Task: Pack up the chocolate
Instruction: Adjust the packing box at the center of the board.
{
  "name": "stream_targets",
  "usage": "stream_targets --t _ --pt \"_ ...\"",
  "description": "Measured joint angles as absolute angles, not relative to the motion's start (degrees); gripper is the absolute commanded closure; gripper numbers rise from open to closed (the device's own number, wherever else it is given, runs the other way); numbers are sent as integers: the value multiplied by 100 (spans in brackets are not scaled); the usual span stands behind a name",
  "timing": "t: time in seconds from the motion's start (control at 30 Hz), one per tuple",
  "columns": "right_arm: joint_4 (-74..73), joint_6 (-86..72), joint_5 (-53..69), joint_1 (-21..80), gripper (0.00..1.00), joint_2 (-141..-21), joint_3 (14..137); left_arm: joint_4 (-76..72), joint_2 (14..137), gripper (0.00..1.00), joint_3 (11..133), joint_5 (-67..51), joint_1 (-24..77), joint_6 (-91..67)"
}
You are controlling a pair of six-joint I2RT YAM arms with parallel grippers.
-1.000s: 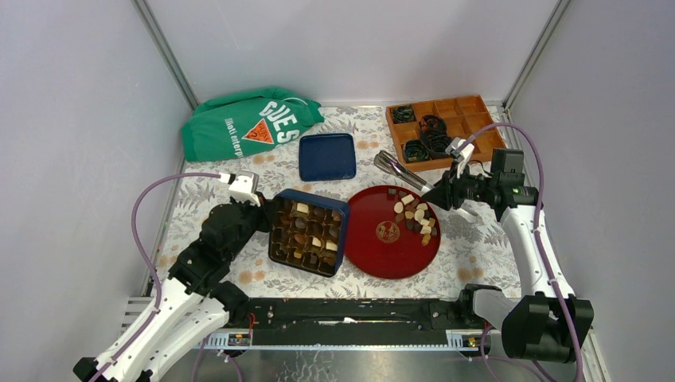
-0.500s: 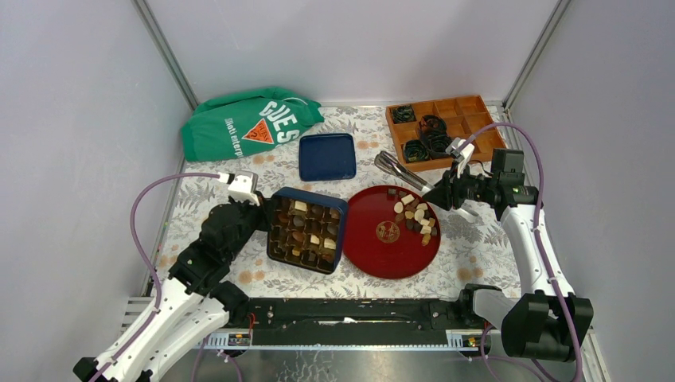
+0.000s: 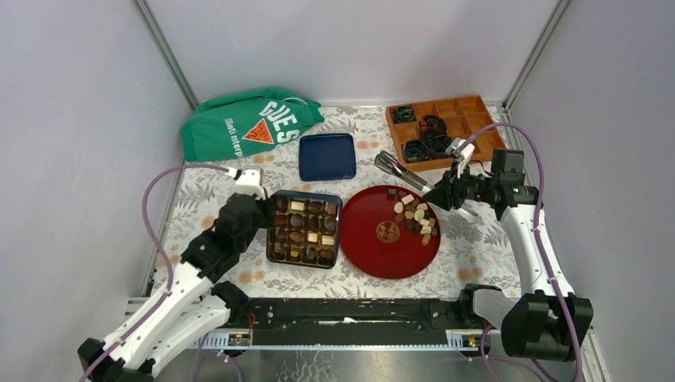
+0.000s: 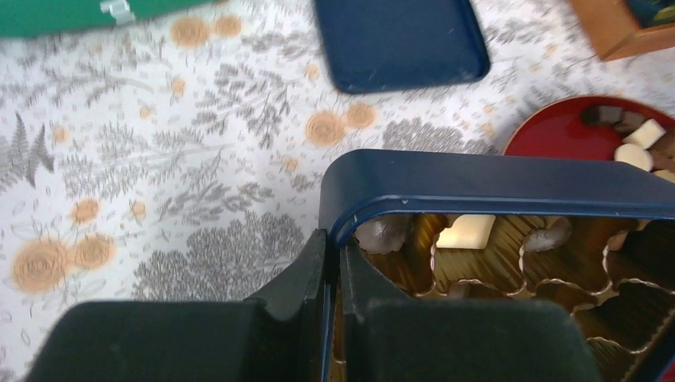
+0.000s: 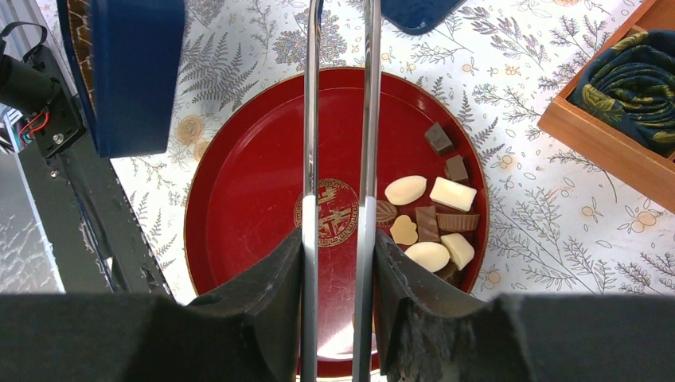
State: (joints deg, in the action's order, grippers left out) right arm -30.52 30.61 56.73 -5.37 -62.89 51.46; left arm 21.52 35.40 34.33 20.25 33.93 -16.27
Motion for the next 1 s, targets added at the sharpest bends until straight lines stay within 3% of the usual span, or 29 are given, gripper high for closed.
stream_targets --t 0.13,0.4,0.57,0.7,0.9,1.0 --pt "-3052 3061 5673 -543 62 -6289 5146 2547 4456 100 3789 2034 3070 -1994" --pt "-3059 3081 5693 -569 62 -6289 5146 2836 5964 100 3942 1118 1273 -2506" --pt "-3103 3103 5717 -569 62 -6289 5146 2829 6598 100 4082 720 1166 -2596" --pt "-3107 3105 5756 -569 62 -6289 5146 2799 6919 75 4167 464 1111 -2604" --pt "-3144 3105 5804 -569 62 -6289 5146 2744 7081 56 4230 126 1002 -2639" --pt "-3146 3105 5804 -572 62 -6287 5146 2705 7050 41 4270 54 985 -2624"
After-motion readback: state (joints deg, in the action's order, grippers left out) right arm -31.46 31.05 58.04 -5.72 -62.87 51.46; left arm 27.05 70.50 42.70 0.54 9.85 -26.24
